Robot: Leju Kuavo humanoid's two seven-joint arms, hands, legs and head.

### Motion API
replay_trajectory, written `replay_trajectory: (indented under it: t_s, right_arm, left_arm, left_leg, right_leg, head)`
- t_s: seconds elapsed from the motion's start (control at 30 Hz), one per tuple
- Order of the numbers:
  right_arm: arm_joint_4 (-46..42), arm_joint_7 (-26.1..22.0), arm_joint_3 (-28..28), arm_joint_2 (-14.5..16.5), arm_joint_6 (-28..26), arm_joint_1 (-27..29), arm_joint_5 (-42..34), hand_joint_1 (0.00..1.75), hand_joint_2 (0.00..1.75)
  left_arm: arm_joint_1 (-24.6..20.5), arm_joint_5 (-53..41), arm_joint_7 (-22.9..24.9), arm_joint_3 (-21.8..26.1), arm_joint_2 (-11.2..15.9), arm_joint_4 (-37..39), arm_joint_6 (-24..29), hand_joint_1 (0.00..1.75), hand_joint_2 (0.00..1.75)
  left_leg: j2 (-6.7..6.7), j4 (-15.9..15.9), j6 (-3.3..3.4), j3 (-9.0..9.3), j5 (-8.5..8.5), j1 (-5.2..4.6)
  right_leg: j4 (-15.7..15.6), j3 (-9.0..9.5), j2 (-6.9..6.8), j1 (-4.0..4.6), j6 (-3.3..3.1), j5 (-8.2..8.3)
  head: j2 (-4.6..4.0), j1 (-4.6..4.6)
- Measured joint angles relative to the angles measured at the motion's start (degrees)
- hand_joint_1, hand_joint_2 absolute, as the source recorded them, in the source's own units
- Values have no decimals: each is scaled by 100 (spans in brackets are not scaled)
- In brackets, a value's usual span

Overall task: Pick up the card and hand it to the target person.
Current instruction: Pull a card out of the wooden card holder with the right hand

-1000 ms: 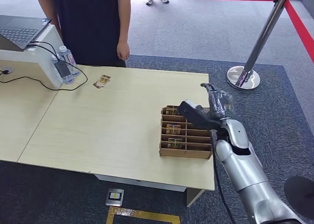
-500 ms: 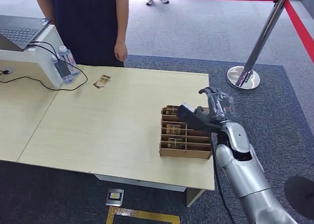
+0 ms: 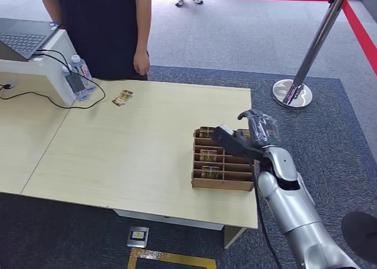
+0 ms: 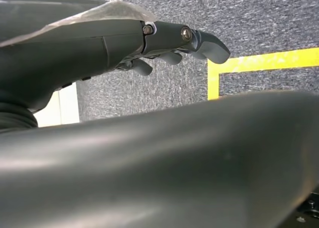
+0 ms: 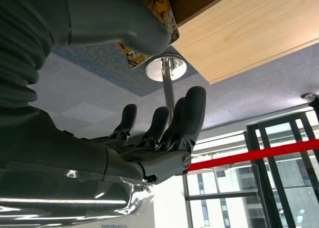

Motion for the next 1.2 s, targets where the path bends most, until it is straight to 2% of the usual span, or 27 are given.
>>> replay_trajectory:
  t_s: [0.73, 1.2]
  right_arm:
    - [635, -9, -278, -66, -131, -55, 57, 79, 175]
    - [901, -85, -268, 89, -50, -375, 153, 83, 175]
  left_arm:
    - [1, -61, -43, -20, 0, 0, -3, 0, 0]
    - [2, 20, -46, -20, 0, 0, -1, 0, 0]
  left_leg:
    - [0, 0, 0, 0, 0, 0]
    - [0, 0, 0, -1, 0, 0]
  right_leg:
    - [0, 0, 0, 0, 1, 1]
    - [1, 1, 0, 0, 1, 1]
  head:
    - [0, -1]
    - [0, -1]
